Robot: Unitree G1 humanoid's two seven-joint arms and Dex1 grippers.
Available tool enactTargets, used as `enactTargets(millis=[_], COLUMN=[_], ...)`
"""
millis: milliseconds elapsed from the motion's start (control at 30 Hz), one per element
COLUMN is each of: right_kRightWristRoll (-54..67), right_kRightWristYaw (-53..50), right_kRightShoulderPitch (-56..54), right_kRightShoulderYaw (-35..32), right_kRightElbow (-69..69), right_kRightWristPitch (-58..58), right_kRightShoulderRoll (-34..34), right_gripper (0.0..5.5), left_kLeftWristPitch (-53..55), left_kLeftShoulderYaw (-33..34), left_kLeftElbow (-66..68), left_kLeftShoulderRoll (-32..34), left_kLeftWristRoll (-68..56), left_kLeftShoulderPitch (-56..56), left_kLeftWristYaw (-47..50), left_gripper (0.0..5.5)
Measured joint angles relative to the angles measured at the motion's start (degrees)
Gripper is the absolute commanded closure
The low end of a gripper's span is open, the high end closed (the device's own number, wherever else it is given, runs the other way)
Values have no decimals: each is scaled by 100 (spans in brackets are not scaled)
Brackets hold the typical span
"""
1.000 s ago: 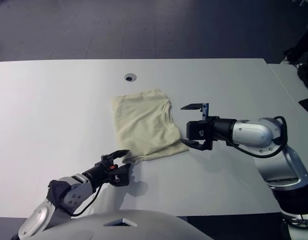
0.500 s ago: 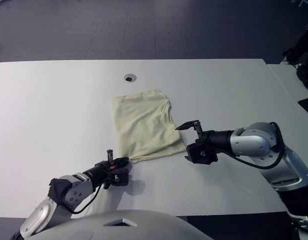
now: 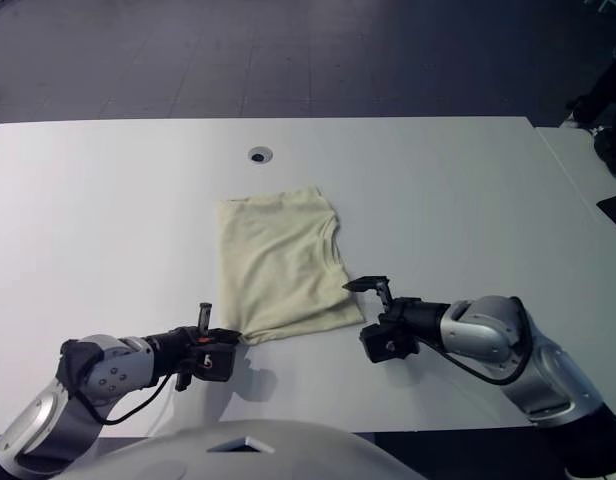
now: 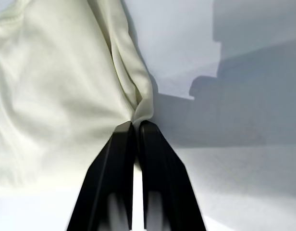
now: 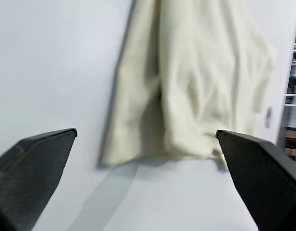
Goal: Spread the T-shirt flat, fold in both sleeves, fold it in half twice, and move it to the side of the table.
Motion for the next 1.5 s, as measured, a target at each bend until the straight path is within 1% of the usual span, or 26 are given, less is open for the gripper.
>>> enactTargets(millis=[67,100,133,267,433,933,1133,1200,1267,1400,1500], right_kRightWristRoll=[-192,-283,-432,-711,-891,-1054,-948,-599,135,1397,1711], right_kRightWristYaw=[-181,-247,-351,-527,-699,-769,-584,-290,323,1589,2083], right_kRightShoulderPitch=[-64,-95,-147,-267,-363,-525,-716,-793,-797,-750,-735], right_kRightShoulderYaw=[173,238,312,477,532,763,780,722,675,581,555], right_kRightElbow=[-12,0,34,146,385,692,743,538,145,-457,-559], right_kRightWristPitch=[-1,-11,-57,-124,-238,-352,-235,30,649,1867,2166], right_kRightShoulderRoll=[203,253,309,395,418,523,547,553,512,-16,-405], right_gripper=[10,31,40,110,200,439,534,538,539,539,539], left_kLeftWristPitch=[-4,-7,-25,-122,-200,-292,-158,-51,141,747,1303], left_kLeftShoulderYaw=[30,40,49,121,208,236,232,247,316,521,685], left_kLeftElbow=[6,6,6,11,55,202,117,56,18,-176,-551], left_kLeftShoulderRoll=[32,44,79,256,375,487,587,627,655,669,687], left_kLeftWristRoll=[-39,-64,-144,-271,-467,-648,-943,-1159,-1455,-2322,-3028], left_kLeftShoulderPitch=[-13,-20,-44,-104,-129,-333,-228,-226,-235,-259,-287], left_kLeftWristYaw=[-19,-40,-93,-199,-244,-308,-591,-705,-841,-1128,-1308], left_gripper=[548,548,548,548,548,548,548,548,548,548,548])
